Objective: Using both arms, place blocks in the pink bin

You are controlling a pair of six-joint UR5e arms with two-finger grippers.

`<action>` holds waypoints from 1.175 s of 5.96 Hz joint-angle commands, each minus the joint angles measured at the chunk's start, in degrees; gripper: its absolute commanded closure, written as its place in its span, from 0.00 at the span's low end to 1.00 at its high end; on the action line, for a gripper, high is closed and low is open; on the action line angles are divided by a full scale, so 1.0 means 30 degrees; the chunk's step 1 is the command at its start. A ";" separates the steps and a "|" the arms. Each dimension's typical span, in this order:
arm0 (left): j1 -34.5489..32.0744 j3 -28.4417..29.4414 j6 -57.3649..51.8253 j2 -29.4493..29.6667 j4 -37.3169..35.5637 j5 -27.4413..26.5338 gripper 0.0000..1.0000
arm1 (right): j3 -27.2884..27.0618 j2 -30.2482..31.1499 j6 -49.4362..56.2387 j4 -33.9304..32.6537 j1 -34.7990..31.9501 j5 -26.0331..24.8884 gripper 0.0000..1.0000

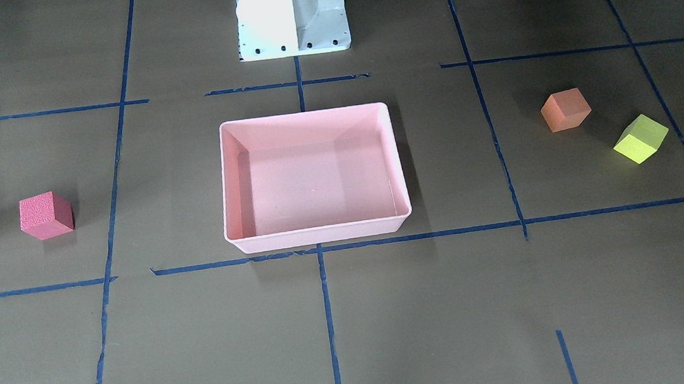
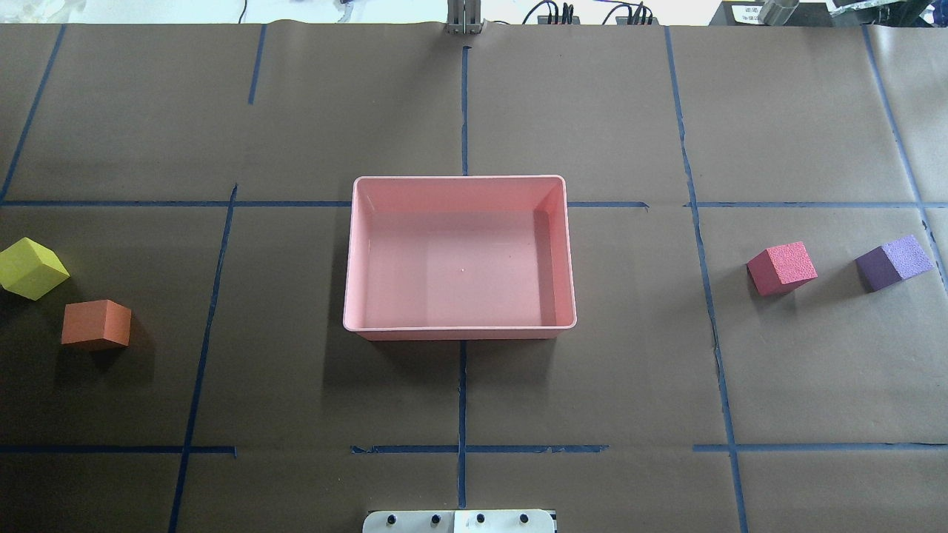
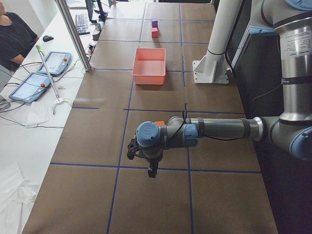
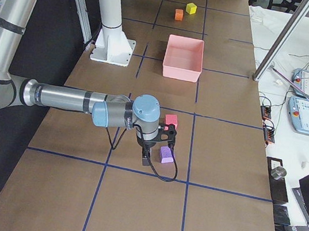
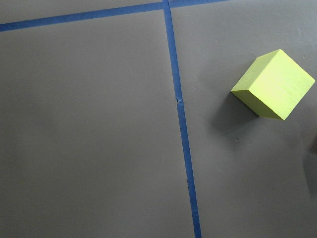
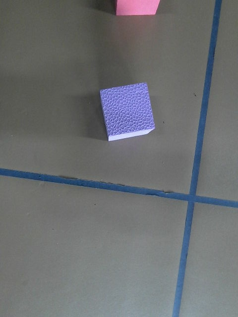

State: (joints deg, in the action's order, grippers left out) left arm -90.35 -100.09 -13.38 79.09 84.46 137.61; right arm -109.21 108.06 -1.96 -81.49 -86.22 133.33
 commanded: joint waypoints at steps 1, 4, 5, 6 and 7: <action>0.0028 -0.0007 0.0035 0.0119 0.0959 -0.0049 0.00 | 0.0044 0.0017 -0.0167 0.0121 0.0000 0.0146 0.00; 0.0029 -0.0153 0.0006 -0.0230 0.0968 -0.0079 0.00 | 0.0103 0.0338 -0.0198 0.0180 0.0000 0.0409 0.00; 0.0029 -0.0154 0.0035 -0.0289 0.0968 -0.0079 0.00 | 0.0103 0.0426 -0.0168 0.0152 0.0029 0.0788 0.00; 0.0029 -0.0154 0.0035 -0.0319 0.0968 -0.0079 0.00 | 0.0103 0.0311 -0.0284 0.0151 0.0204 0.0966 0.00; 0.0029 -0.0154 0.0035 -0.0319 0.0968 -0.0079 0.00 | 0.0306 -0.0067 -0.0285 0.0209 0.1888 0.0736 0.00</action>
State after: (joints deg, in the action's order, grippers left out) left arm -90.26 -100.54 -13.28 78.18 87.36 137.37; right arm -108.71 108.71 -2.74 -80.98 -84.24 135.81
